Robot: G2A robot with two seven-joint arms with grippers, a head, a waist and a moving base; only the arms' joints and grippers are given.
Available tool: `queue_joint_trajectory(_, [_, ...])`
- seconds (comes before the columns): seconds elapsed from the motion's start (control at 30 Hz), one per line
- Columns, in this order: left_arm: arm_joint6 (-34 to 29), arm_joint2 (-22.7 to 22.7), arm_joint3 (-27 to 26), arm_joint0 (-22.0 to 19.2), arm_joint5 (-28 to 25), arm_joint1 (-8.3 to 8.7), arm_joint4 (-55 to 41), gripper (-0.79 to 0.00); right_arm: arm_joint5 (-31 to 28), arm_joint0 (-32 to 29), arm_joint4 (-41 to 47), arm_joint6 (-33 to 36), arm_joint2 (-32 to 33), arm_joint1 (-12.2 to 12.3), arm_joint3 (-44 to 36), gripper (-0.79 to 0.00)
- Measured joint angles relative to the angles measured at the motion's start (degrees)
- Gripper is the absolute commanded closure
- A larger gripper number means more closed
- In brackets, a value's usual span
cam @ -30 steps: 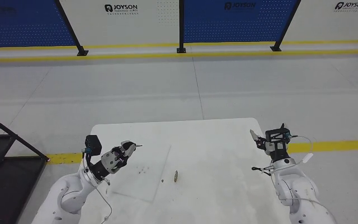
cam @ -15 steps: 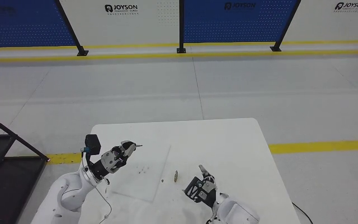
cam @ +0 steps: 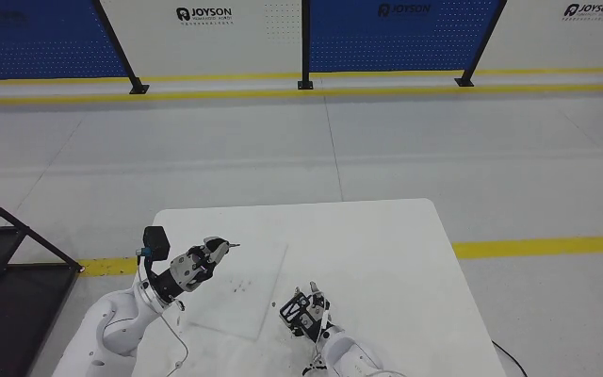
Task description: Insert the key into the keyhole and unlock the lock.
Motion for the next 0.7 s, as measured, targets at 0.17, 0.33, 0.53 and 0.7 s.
queue_joint_trajectory(0.17, [0.00,0.00,0.00,0.00,0.00,0.00,0.00,0.000,4.70,1.05,0.44,-2.17,-1.57,-1.41,3.10,-0.369])
queue_joint_trajectory(0.33, [0.00,0.00,0.00,0.00,0.00,0.00,0.00,0.000,6.09,1.56,0.63,-2.95,-2.29,-2.23,4.76,-0.326])
queue_joint_trajectory(0.53, [0.00,0.00,0.00,0.00,0.00,0.00,0.00,0.000,6.62,1.85,0.43,-3.05,-2.47,-2.80,5.86,-0.311])
queue_joint_trajectory(0.7, [0.00,0.00,0.00,0.00,0.00,0.00,0.00,0.000,7.34,1.74,0.29,-3.53,-2.14,-3.07,6.23,-0.256])
